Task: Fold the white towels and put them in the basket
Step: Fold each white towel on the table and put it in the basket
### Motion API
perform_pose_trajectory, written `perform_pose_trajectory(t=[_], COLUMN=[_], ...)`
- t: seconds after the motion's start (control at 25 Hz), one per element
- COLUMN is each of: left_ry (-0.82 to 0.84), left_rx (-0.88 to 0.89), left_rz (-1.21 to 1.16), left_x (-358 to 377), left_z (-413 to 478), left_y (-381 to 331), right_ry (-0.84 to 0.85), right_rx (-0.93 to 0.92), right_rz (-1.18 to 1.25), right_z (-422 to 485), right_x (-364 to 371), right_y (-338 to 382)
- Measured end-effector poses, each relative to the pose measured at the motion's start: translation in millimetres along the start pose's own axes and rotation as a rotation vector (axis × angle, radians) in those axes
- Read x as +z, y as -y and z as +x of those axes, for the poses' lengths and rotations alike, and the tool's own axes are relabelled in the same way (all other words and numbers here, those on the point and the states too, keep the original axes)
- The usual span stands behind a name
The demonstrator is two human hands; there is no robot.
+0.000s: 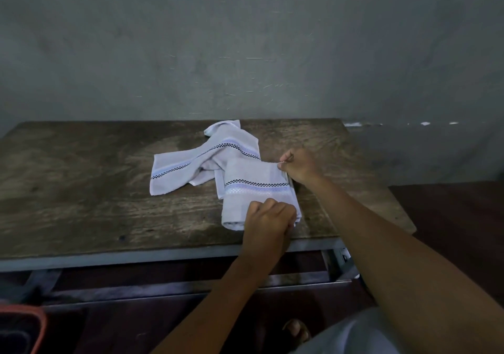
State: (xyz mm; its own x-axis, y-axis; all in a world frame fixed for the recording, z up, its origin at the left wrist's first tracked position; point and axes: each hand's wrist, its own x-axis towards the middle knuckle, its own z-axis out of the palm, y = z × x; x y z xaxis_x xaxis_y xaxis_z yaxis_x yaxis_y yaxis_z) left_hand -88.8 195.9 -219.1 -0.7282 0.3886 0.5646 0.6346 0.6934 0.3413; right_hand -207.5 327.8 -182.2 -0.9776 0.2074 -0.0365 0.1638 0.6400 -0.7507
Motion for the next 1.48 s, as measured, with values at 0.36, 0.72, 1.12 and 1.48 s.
perform_pose_trajectory(t=[0.36, 0.72, 1.12, 1.48], left_ry=[-0.030, 0.319, 0.575, 0.423], left_rx=[-0.236, -0.138, 0.032, -0.331], left_rz=[0.133, 0.294, 0.462, 0.229], left_x=[-40, -35, -34, -29], left_z=[-5, 3, 50, 18], left_y=[68, 89, 74, 46], right_ry=[-0.132, 0.191, 0.376, 0.254], right_rx=[-0.432, -0.183, -0.412, -0.413], right_rz=[-0.405, -0.524, -0.847, -0.671], right_z=[-30, -45, -58, -98], right_x=[23, 26, -33, -18], right_y=[32, -19, -44, -29])
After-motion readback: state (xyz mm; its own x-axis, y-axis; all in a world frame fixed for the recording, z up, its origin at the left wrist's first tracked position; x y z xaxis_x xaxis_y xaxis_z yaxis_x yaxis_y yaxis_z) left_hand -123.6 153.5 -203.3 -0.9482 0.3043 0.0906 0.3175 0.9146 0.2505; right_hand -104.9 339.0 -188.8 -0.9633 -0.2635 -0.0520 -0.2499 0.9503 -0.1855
